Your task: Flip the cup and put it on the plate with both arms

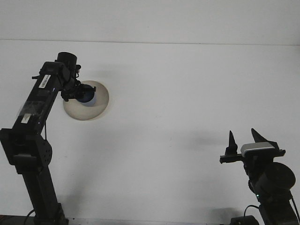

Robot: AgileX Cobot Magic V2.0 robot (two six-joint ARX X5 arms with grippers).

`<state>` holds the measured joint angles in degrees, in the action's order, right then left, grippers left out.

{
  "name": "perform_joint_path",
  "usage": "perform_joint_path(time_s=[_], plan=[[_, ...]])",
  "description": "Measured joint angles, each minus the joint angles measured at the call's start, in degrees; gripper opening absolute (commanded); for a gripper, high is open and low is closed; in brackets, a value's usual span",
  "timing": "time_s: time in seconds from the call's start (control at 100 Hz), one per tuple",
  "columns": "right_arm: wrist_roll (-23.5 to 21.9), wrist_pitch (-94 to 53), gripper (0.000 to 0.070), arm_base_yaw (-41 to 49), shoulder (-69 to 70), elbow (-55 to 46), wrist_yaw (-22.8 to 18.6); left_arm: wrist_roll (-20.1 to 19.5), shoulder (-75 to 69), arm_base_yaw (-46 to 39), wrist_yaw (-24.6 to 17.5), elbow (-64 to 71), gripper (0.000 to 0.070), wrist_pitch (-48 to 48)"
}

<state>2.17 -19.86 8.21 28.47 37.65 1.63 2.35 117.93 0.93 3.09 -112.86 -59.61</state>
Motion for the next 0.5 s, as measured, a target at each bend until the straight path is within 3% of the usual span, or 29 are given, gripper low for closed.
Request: perform_joint_path(time_s=[0.14, 0.27, 0.5], plan=[[0.04, 0.0, 0.0451, 0.0, 0.0, 0.0, 0.02, 0.09, 0.0, -0.02, -0.02, 0.0, 0.0108, 0.33], [0.17, 0.0, 0.0451, 0.0, 0.0, 0.0, 0.04, 0.09, 0.22, -0.09, -0.02, 0.0, 0.0126, 0.31], [0.24, 0.0, 0.0451, 0.0, 0.0, 0.0, 0.04, 0.11, 0.31, -0.44, -0.04, -0.02, 0.0313, 0.31]])
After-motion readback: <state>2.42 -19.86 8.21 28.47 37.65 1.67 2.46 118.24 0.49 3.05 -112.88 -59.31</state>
